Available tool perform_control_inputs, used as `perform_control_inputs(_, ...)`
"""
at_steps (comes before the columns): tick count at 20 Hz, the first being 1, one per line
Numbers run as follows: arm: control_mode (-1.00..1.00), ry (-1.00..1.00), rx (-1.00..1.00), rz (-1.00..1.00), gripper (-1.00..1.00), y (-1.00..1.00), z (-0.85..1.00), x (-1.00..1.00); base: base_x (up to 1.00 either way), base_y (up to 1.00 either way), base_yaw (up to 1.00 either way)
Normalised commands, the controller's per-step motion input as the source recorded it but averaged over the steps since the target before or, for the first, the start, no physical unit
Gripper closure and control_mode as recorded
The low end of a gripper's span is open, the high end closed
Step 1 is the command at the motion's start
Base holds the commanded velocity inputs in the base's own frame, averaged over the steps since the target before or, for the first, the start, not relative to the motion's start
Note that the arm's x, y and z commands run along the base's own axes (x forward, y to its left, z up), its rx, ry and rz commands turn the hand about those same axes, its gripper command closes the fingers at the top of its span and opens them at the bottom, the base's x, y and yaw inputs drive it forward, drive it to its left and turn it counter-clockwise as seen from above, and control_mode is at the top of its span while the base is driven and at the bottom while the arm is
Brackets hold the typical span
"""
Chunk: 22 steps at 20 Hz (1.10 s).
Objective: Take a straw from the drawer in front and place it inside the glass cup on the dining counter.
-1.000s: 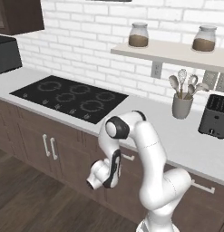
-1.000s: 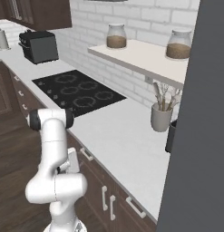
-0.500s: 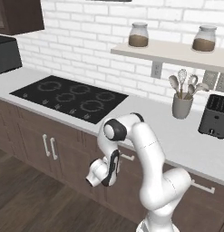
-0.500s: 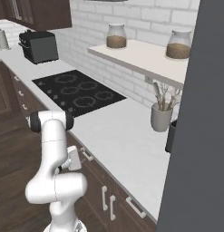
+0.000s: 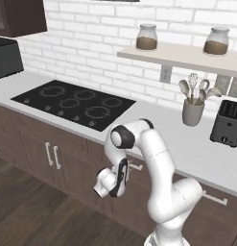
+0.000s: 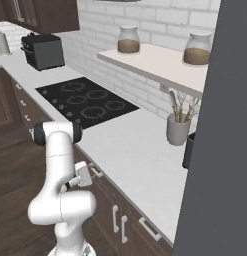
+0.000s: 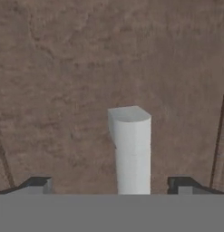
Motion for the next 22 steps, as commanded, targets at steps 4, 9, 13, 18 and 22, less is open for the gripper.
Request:
perform_control_inputs(4,-1.0,0.0,0.06,0.0,-1.0,-0.15,0.0,0.18,0.0,0.0,0.0)
perform_control_inputs(9,-1.0,0.0,0.08,0.0,1.0,-0.08,0.03,0.1,0.0,0.0,0.0)
perform_control_inputs(13,-1.0,0.01,0.09,0.04,1.0,0.0,0.05,-0.01,0.0,0.0,0.0)
perform_control_inputs(18,-1.0,0.0,0.09,0.09,1.0,0.18,0.05,-0.41,0.0,0.0,0.0)
perform_control_inputs(22,-1.0,0.0,0.02,0.06,1.0,0.55,0.0,-0.76,0.0,0.0,0.0)
